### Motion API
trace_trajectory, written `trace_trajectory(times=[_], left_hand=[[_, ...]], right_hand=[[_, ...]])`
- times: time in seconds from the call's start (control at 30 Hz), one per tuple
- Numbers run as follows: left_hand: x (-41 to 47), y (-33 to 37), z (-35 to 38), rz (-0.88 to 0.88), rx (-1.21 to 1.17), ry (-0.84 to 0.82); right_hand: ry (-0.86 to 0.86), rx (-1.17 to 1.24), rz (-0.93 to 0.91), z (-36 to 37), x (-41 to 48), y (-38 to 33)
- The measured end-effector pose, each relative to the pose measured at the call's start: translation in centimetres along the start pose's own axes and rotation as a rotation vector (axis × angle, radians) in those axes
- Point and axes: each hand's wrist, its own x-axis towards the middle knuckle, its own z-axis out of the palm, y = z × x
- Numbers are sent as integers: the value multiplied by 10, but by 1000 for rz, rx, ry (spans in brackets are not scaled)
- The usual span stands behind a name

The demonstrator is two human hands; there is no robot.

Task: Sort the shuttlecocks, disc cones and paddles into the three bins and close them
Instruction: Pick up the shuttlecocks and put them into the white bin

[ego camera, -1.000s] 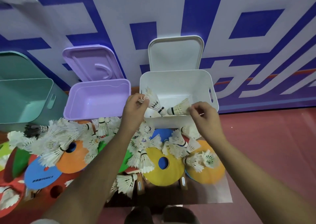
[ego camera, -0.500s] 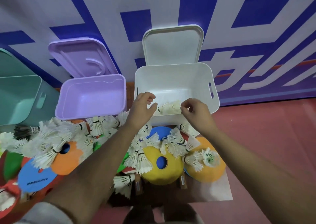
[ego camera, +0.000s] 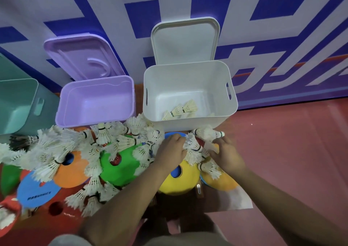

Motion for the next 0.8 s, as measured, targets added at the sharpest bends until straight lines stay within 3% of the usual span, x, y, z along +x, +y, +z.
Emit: trace_trajectory(times=[0.17,0.47,0.7,0.8], left_hand=[[19,14,23,-35,161,-73],[3,7,-8,64,-256,221],[-15,9,-108,105,-391,428],[9,3,-134,73,-355,593]], right_hand=[[-32,14,26,14,7,3],[92,175,-140,-18,-11,-9],[194,402,-289,-109,-22,-69],[342,336,-338,-125,7,-88]])
